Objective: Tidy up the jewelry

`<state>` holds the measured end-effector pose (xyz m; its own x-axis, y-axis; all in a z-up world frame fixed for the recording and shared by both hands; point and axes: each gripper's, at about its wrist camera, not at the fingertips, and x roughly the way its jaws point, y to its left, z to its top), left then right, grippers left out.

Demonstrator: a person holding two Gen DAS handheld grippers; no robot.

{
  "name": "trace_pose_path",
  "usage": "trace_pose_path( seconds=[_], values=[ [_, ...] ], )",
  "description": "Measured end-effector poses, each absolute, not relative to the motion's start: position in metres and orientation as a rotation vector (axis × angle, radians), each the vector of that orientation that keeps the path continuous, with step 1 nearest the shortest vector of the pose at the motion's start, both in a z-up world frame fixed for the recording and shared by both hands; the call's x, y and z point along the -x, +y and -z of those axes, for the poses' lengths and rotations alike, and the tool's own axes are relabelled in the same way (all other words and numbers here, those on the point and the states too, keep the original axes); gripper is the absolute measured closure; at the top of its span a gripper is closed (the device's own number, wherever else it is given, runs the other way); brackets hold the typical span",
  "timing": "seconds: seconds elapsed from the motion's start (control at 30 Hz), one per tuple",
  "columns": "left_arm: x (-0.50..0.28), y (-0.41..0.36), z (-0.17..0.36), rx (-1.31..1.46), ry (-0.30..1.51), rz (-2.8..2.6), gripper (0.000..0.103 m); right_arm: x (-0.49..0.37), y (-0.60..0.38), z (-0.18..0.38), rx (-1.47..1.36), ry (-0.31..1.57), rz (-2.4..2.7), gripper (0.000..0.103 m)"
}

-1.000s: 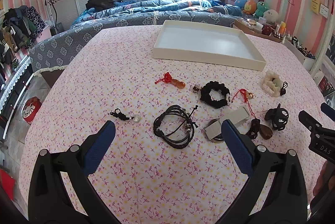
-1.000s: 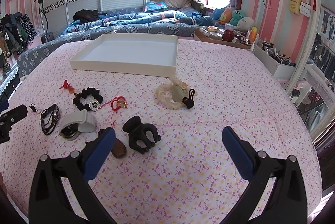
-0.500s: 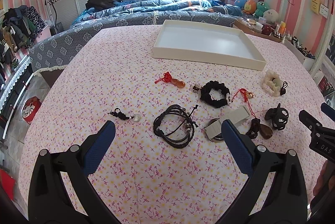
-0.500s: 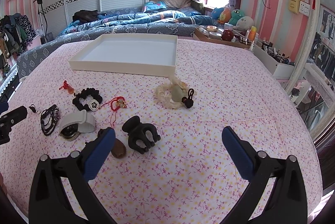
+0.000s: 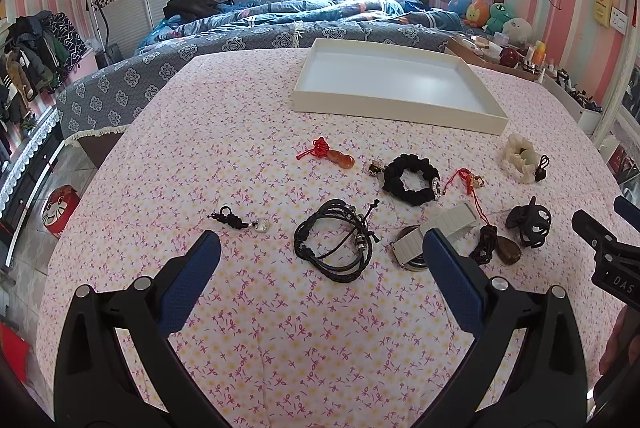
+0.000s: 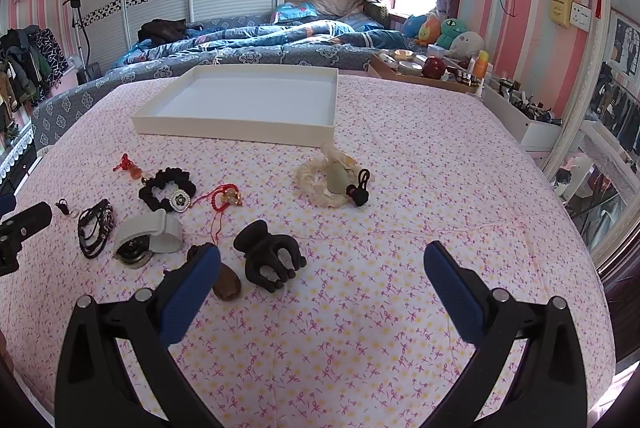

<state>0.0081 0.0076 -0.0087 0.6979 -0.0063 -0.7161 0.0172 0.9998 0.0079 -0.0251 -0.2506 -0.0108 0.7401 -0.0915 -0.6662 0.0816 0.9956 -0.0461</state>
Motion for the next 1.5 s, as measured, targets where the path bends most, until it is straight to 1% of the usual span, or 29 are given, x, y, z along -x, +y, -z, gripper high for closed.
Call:
trace_pose_path(
  seconds=[0.57,0.93,1.5],
  values=[
    [-0.007,0.011,0.008,-0.011,0.795,0.013,0.003,0.03,-0.247,0.008,0.024,0.726,0.103,0.001],
    [-0.006,0.028,0.015,0.005,0.813,0.014,0.003,0.036,-0.241,0.004,0.127,0.699,0.184,0.001],
    [-0.005,0.04,0.028,-0.007,0.832,0.072,0.003,0.029,-0.26,0.018,0.004,0.792,0.109,0.001]
  ],
)
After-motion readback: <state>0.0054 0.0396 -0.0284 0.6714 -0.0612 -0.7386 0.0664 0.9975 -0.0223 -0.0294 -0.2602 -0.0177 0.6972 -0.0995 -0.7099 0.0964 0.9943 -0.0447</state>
